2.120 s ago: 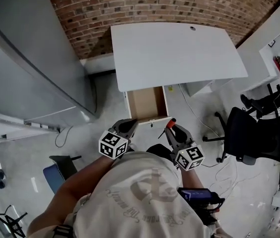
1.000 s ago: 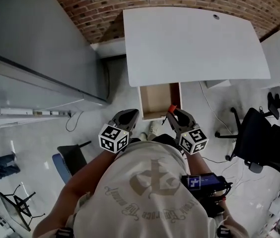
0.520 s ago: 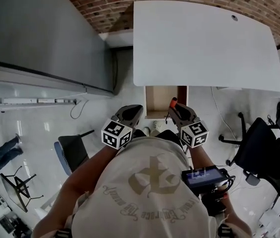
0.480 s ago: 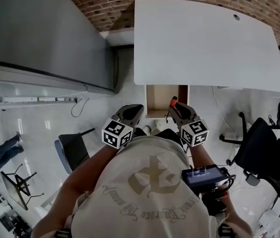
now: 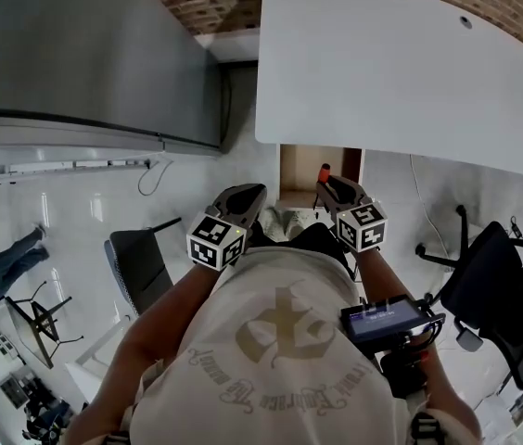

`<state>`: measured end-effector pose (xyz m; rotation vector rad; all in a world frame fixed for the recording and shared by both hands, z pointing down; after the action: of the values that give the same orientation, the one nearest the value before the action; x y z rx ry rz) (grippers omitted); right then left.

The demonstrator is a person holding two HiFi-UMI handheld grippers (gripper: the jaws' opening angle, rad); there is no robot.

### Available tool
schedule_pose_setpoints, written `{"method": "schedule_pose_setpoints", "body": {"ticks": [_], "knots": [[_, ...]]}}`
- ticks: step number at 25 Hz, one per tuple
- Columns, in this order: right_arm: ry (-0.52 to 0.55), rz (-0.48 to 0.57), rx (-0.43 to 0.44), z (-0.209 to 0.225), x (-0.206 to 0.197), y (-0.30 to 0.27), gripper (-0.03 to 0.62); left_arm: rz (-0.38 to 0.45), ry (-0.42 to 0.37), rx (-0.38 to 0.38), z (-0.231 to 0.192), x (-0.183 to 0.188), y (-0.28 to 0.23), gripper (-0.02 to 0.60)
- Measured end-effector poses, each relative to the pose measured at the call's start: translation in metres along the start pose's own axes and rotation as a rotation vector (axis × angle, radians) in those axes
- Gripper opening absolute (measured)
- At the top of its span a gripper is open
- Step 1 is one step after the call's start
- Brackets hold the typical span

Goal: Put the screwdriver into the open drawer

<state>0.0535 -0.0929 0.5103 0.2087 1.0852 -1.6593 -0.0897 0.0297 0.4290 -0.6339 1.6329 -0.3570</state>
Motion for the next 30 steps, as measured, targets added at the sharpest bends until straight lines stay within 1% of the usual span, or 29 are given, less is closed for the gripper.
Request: {"method": "schedule_pose_setpoints", "body": {"ticks": [6, 12, 16, 18, 21, 26, 30], "knots": [[-0.034, -0.050, -0.054, 0.019, -0.014, -0.015, 0.106, -0.001, 0.043, 0.002, -0.010, -0.010, -0.003, 0.020], [-0.073, -0.085, -0.109, 0.035, -0.035, -0.041, 0.106, -0.039, 0.063, -0.039, -0.019, -0.028, -0.016, 0.020], [-0.116, -0.101, -0.134, 0.047, -0.045, -0.053, 0.106, -0.049, 0.082, -0.072, -0.011, -0.038, -0.022, 0.020], [-0.119, -0.119, -0.138, 0.052, -0.050, -0.056, 0.106, -0.053, 0.100, -0.082, -0.005, -0.045, -0.026, 0.020], [-0.092, -0.160, -0.138, 0.060, -0.057, -0.068, 0.106, -0.057, 0.140, -0.079, -0.001, -0.060, -0.034, 0.020], [-0.088, -0.201, -0.156, 0.080, -0.068, -0.108, 0.106, -0.087, 0.199, -0.073, -0.023, -0.101, -0.059, 0.020], [-0.098, -0.206, -0.161, 0.088, -0.074, -0.107, 0.106, -0.100, 0.225, -0.049, -0.017, -0.111, -0.064, 0.020]]}}
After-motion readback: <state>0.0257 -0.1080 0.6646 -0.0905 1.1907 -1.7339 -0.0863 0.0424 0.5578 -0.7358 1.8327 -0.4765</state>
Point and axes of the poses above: the fingertips, and each gripper's own axes: y backward along the fingers, z to its right, x out of its top, the point moved 5 cm from there along y, backward along the fingers, and after that the axes turned 12 degrees about -y, right-handed, at the moved point
